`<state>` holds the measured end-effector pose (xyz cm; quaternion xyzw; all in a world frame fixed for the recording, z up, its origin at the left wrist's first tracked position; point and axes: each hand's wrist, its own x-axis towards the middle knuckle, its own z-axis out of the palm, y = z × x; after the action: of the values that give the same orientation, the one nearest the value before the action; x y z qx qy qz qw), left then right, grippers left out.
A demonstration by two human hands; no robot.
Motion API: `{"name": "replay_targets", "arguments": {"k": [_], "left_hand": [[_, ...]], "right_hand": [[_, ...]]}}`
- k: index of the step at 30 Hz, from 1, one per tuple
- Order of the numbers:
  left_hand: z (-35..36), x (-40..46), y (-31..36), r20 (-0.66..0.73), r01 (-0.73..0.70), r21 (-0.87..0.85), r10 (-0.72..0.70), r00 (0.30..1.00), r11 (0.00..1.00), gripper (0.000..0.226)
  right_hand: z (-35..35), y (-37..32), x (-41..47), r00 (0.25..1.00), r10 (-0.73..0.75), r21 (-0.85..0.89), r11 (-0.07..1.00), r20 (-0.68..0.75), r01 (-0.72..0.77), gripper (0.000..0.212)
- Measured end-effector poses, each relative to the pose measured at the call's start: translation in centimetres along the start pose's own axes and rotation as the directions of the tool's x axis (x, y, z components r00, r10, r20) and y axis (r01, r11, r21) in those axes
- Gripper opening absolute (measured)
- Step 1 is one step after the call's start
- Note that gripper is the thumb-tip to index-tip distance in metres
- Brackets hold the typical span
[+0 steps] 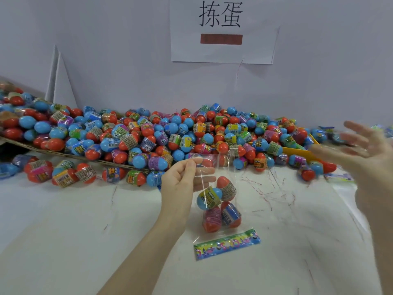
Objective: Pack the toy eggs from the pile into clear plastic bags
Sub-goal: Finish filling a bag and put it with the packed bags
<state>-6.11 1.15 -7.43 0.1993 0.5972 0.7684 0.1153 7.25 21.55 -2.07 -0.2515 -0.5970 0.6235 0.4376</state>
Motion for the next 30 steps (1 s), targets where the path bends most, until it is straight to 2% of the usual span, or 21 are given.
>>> {"name": "replay_targets", "arguments": {"k": [1, 2, 3, 4, 5, 6, 7, 8, 9, 10, 12, 13, 15, 17, 18, 22, 25, 27, 29, 30], "left_hand": [[0.0, 0.1, 0.0, 0.001, -0.003, 0.000, 0.003, 1.000, 1.000, 0.028], [0.0, 0.0, -0.1, 0.005, -0.001, 0.001, 0.001, 1.000, 1.000, 0.028], [0.1, 0.0, 0.0, 0.010, 0.000, -0.001, 0.000, 1.000, 1.000, 0.028], [0.1, 0.0, 0.0, 0.014, -0.001, -0.007, 0.001, 1.000, 1.000, 0.028], [0.1, 0.0, 0.0, 0.019, 0.000, -0.011, 0.000, 1.000, 1.000, 0.028], [0.1, 0.0, 0.1, 0.025, 0.002, -0.016, -0.002, 1.000, 1.000, 0.028], [0.1, 0.0, 0.1, 0.031, 0.005, -0.022, -0.004, 1.000, 1.000, 0.028], [0.1, -0.1, 0.2, 0.036, 0.009, -0.028, -0.008, 0.999, 1.000, 0.028], [0.1, -0.1, 0.2, 0.042, 0.015, -0.035, -0.013, 0.999, 0.999, 0.028], [0.1, -0.1, 0.2, 0.047, 0.022, -0.047, -0.020, 0.999, 0.999, 0.028], [0.1, -0.1, 0.2, 0.063, 0.047, -0.084, -0.042, 0.997, 0.995, 0.029], [0.1, -0.1, 0.3, 0.075, 0.062, -0.104, -0.054, 0.996, 0.993, 0.030], [0.1, -0.2, 0.3, 0.108, 0.082, -0.127, -0.068, 0.992, 0.989, 0.031], [0.0, -0.2, 0.3, 0.133, 0.091, -0.132, -0.073, 0.988, 0.987, 0.032], [0.1, -0.2, 0.2, 0.135, 0.092, -0.136, -0.073, 0.988, 0.986, 0.032], [0.0, 0.1, 0.1, 0.124, 0.119, -0.121, -0.103, 0.987, 0.986, 0.023], [-0.4, 0.4, 0.0, 0.185, 0.221, -0.005, -0.216, 0.959, 0.975, 0.052], [-0.6, 0.2, -0.1, 0.263, 0.274, 0.143, -0.304, 0.916, 0.951, 0.063], [-0.8, 0.0, -0.2, 0.302, 0.246, 0.242, -0.314, 0.900, 0.938, 0.042], [-0.8, 0.0, -0.2, 0.296, 0.234, 0.234, -0.298, 0.907, 0.944, 0.026]], "right_hand": [[-0.4, 0.0, -0.2, 0.993, 0.050, -0.061, 0.997, 0.107, -0.044, 0.084], [-0.5, 0.3, -0.2, 0.989, 0.118, -0.130, 0.986, 0.086, -0.106, 0.082], [-0.7, 1.1, -0.2, 0.991, 0.119, -0.354, 0.931, 0.068, -0.088, 0.072], [0.1, 1.3, -0.7, 0.998, 0.006, -0.532, 0.846, -0.066, -0.040, 0.051], [0.5, 1.6, -1.2, 0.969, -0.197, -0.670, 0.741, -0.148, 0.049, 0.028], [1.2, 1.7, -1.7, 0.944, -0.306, -0.682, 0.717, -0.122, 0.144, 0.018], [1.9, 1.6, -2.0, 0.937, -0.342, -0.582, 0.778, -0.075, 0.237, 0.026], [2.6, 1.4, -2.4, 0.947, -0.320, -0.507, 0.816, 0.005, 0.278, 0.045], [3.3, 1.5, -2.5, 0.953, -0.288, -0.510, 0.808, 0.092, 0.294, 0.072], [4.0, 1.7, -2.6, 0.957, -0.228, -0.508, 0.812, 0.177, 0.287, 0.095], [5.5, 1.8, -3.5, 0.949, -0.046, -0.389, 0.905, 0.311, 0.171, 0.110], [5.9, 2.0, -3.8, 0.928, 0.048, -0.327, 0.942, 0.369, 0.081, 0.109], [6.5, 2.4, -4.3, 0.823, 0.200, -0.332, 0.943, 0.532, -0.015, 0.095], [6.6, 3.1, -4.6, 0.727, 0.281, -0.364, 0.930, 0.626, -0.046, 0.073], [6.6, 3.5, -4.7, 0.708, 0.297, -0.366, 0.929, 0.640, -0.058, 0.064], [6.5, 3.9, -4.4, 0.714, 0.259, -0.276, 0.956, 0.650, -0.096, 0.038], [6.3, 4.2, -4.1, 0.735, 0.249, -0.201, 0.967, 0.630, -0.156, 0.033], [6.3, 4.4, -4.1, 0.743, 0.250, -0.205, 0.967, 0.621, -0.154, 0.031], [6.3, 4.5, -4.1, 0.746, 0.250, -0.205, 0.967, 0.618, -0.154, 0.031], [6.3, 4.5, -4.0, 0.743, 0.252, -0.198, 0.967, 0.620, -0.163, 0.032]]}}
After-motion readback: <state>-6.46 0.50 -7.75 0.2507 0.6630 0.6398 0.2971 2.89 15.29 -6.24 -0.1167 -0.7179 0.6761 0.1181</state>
